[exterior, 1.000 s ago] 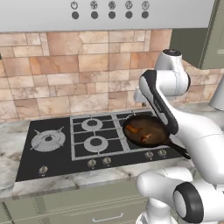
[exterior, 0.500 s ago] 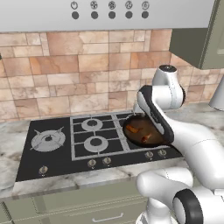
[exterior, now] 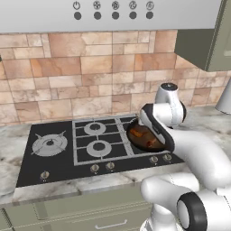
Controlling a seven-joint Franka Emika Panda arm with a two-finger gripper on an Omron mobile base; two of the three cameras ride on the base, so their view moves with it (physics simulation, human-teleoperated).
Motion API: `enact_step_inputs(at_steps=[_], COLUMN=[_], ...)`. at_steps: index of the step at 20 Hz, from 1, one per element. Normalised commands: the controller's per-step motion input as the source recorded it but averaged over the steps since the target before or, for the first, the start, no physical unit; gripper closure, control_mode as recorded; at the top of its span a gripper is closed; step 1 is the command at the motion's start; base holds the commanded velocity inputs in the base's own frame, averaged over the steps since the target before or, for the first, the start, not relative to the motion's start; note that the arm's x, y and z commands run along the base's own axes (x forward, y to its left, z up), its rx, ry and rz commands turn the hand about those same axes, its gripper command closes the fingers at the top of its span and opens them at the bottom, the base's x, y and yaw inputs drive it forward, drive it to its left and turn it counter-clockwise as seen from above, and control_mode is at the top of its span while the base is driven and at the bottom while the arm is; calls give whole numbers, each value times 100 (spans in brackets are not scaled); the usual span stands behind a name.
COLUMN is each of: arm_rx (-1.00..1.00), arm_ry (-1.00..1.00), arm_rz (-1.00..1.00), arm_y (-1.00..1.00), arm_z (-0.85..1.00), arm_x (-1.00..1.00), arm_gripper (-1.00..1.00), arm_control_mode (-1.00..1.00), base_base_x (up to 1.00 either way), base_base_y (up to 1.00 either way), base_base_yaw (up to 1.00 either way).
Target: Take the chicken drumsticks from the pan and place one on each plate on the dining counter.
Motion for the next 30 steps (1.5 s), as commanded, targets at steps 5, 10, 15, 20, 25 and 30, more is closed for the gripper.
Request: enact_step_inputs(at_steps=[5,10,15,20,25,30], arm_rx=[0,0,0,0,0,0], arm_ry=[0,0,0,0,0,0], arm_rz=[-5,-5,-6,-6,-4,-5], arm_y=[-1,-1,-1,-3,-8,-2], arm_z=[-56,-60,-53,-49,-46,-46], arm_x=[40,29,8,5,16,13], arm_gripper=[-100,-100,-100,-100,-100,100], arm_control_mode=[-100,-100,-100,-100,-100,-100], base_base_x=[0,0,0,0,0,0], base_base_y=[0,0,0,0,0,0], base_base_yaw=[0,0,0,0,0,0])
